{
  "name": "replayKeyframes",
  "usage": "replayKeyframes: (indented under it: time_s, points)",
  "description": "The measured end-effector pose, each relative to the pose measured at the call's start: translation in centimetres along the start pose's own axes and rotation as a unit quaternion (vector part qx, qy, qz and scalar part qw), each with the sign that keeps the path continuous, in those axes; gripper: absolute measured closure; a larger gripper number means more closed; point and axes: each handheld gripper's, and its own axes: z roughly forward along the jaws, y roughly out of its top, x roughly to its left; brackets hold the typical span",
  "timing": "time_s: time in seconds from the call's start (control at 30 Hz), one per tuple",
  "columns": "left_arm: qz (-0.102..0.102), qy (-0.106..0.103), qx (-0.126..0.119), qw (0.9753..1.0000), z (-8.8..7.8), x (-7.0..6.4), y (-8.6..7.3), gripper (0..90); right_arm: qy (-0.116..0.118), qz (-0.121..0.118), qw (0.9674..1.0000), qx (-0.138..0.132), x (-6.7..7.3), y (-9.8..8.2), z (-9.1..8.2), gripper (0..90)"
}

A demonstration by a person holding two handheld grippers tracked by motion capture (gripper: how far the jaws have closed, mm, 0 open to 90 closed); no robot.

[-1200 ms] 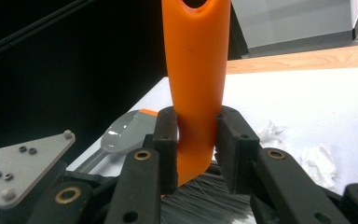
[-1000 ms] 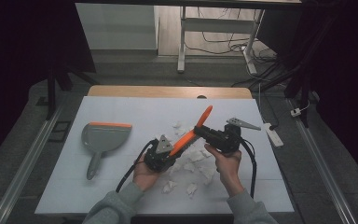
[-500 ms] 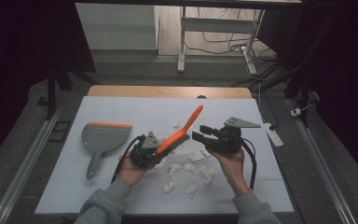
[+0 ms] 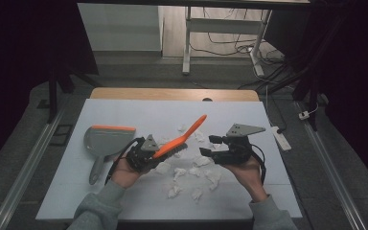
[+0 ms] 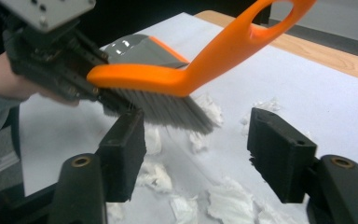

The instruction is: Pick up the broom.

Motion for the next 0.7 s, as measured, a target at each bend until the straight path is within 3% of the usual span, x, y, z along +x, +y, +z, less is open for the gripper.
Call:
replayKeyframes:
  time_s: [0.17,0.33,0.57,0.7]
  points:
    - [0.01,-0.013,0.011,0.9998,-0.2,0.0,0.1,80.0,-0.006,-0.031,0.9995,0.006,1.0,0.9,-0.8,38.6]
    - [0.025,-0.022,0.026,0.9991,0.0,-0.4,0.4,80.0,0.001,-0.043,0.9988,0.023,1.5,1.3,-1.0,42.6]
    - [0.062,-0.036,0.06,0.9957,0.3,-1.4,1.1,80.0,-0.01,-0.066,0.9969,0.041,1.9,1.5,-0.8,38.4]
    - [0.069,-0.038,0.067,0.9946,0.3,-1.7,1.3,80.0,-0.014,-0.075,0.996,0.047,2.0,1.5,-0.8,37.8]
